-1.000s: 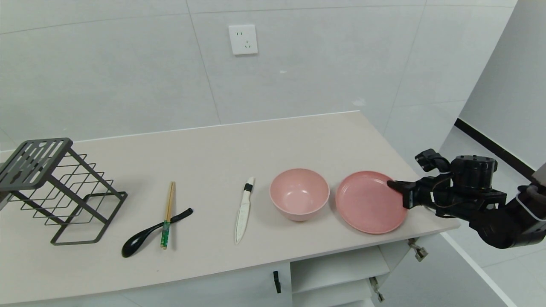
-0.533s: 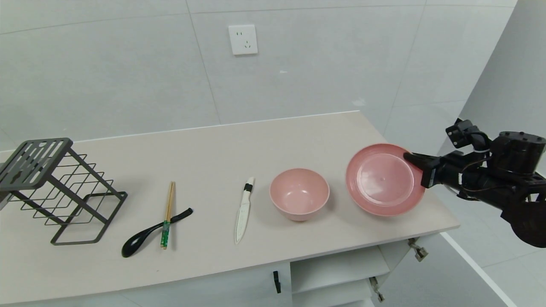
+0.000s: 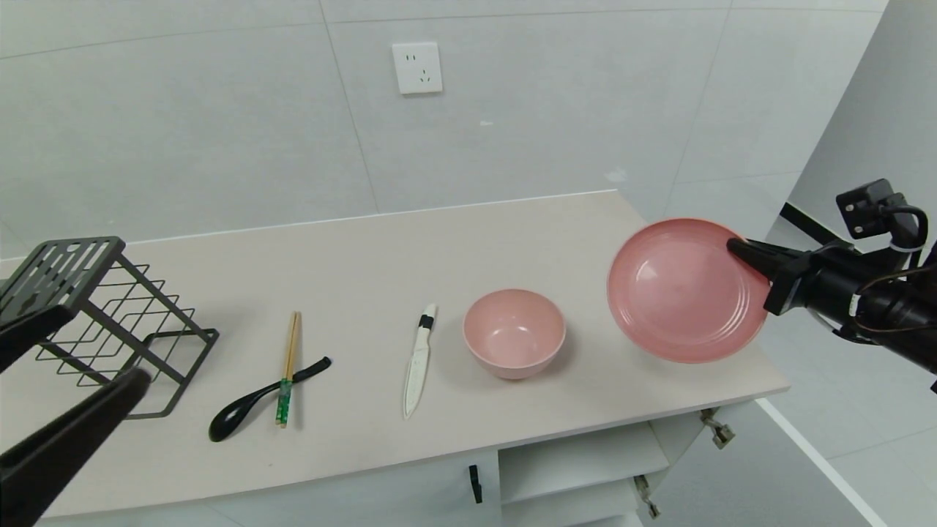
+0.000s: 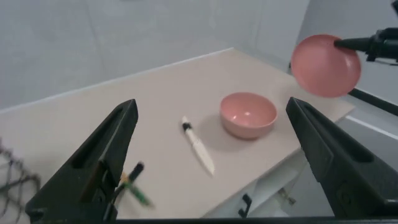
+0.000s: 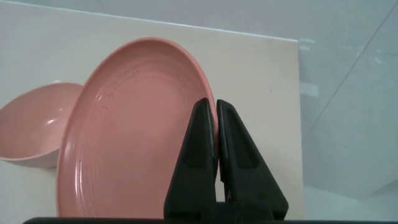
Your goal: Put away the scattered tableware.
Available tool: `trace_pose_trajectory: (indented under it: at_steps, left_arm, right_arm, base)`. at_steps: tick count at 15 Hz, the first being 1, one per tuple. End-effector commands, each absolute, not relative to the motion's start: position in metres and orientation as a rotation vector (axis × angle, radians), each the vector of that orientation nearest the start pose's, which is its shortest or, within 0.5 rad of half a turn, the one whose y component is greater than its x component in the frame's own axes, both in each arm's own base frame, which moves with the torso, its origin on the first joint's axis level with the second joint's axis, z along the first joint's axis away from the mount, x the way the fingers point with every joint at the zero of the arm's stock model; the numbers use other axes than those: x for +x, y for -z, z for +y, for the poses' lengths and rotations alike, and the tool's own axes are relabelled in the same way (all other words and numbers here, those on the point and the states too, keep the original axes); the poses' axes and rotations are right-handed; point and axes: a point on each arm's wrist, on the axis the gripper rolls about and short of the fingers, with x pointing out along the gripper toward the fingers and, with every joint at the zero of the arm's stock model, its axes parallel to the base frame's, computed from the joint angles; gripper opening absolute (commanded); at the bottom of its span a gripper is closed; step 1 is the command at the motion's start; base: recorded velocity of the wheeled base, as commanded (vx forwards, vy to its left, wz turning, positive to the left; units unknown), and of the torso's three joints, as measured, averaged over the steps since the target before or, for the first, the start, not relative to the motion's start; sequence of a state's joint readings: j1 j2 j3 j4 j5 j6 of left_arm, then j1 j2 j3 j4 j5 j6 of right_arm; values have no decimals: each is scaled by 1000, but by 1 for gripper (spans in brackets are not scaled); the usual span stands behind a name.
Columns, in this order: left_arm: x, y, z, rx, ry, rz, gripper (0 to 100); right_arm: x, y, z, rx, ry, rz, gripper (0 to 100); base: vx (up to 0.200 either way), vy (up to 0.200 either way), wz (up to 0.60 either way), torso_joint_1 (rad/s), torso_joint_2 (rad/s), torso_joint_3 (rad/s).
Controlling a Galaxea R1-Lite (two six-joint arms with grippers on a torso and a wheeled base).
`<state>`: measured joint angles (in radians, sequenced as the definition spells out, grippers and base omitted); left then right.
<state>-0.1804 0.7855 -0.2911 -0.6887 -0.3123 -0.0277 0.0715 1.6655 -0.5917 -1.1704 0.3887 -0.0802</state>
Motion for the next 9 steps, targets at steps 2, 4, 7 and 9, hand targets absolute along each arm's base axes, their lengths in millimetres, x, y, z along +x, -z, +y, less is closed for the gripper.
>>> trace_pose_trajectory:
  at_steps: [2,4,7,9]
  left_arm:
    - [141,-205,-37,-30,571,-38,100]
    - [159,-211,-41,-27,594,-31,100]
    - [184,-219,-50,-22,640,-24,100]
    - [198,-214,-56,-25,655,10,100]
  right_arm:
    - [262,-202,27,-106,-453,-170,0]
    - [258,-204,27,-112,-453,-194,0]
    - [247,-199,25,-119,-451,-197,0]
    - [242,-203,25,-126,-451,-216,0]
  base:
    - [0,0,0,0,0,0]
    - [0,0,0,0,0,0]
    - [0,0,0,0,0,0]
    - [0,0,0,0,0,0]
